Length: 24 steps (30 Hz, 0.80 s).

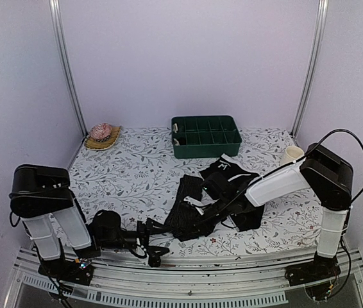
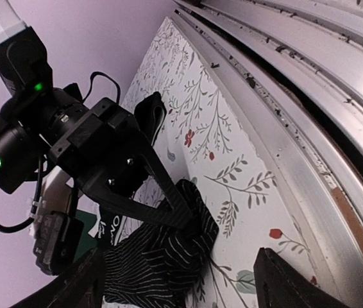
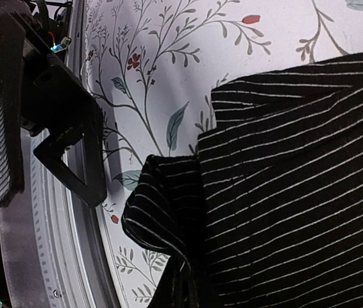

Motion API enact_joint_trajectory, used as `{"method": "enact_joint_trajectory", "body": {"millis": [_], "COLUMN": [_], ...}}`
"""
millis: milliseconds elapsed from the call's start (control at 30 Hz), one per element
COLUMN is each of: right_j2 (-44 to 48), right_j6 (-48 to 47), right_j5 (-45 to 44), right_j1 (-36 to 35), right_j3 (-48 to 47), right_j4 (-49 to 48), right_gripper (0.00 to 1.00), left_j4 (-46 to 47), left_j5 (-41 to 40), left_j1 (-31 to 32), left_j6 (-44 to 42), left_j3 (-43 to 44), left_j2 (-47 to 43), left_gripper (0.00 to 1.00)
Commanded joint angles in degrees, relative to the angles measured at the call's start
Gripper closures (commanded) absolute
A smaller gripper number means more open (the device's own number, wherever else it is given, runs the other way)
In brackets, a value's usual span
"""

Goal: Roll the underwear
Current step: Roll the underwear at the center of the board.

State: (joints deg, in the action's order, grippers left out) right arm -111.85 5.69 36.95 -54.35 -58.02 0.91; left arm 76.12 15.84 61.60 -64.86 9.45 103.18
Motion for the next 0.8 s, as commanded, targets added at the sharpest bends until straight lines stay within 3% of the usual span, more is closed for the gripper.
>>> {"method": "enact_joint_trajectory", "body": {"millis": [0,133,267,600,767], "right_j2": [-1.8,-2.8,-3.4,-2.5,-2.4], "right_j6": [2.6,2.7,2.4,1.5,1.2], "right_j5": [3.8,4.1,3.7,3.3,3.5], "right_j1": [0.5,0.6,0.6,0.7,0.8], "right_j3": [-1.8,-2.5,-3.0,-3.2,-3.1], "right_j4": [-0.2,0.2,0.5,1.6,2.2], "right_gripper": [0.98,0.98,0.98,0.98,0.98], "left_j4": [10.0,15.3,11.5,-22.1,-29.5], "left_j5": [-10.8,-12.8,-12.0,-8.2,-8.8], "left_j1": [3.4,4.2,4.2,2.9,1.5], "left_j6": [-5.5,-5.6,-4.5,-2.0,-1.4], "left_j3": [0.6,0.8,1.6,7.5,10.6], "left_j2": [7.7,13.4,13.0,0.6,-0.5], "left_gripper": [0.18,0.20,0.26,0.36,0.36]}}
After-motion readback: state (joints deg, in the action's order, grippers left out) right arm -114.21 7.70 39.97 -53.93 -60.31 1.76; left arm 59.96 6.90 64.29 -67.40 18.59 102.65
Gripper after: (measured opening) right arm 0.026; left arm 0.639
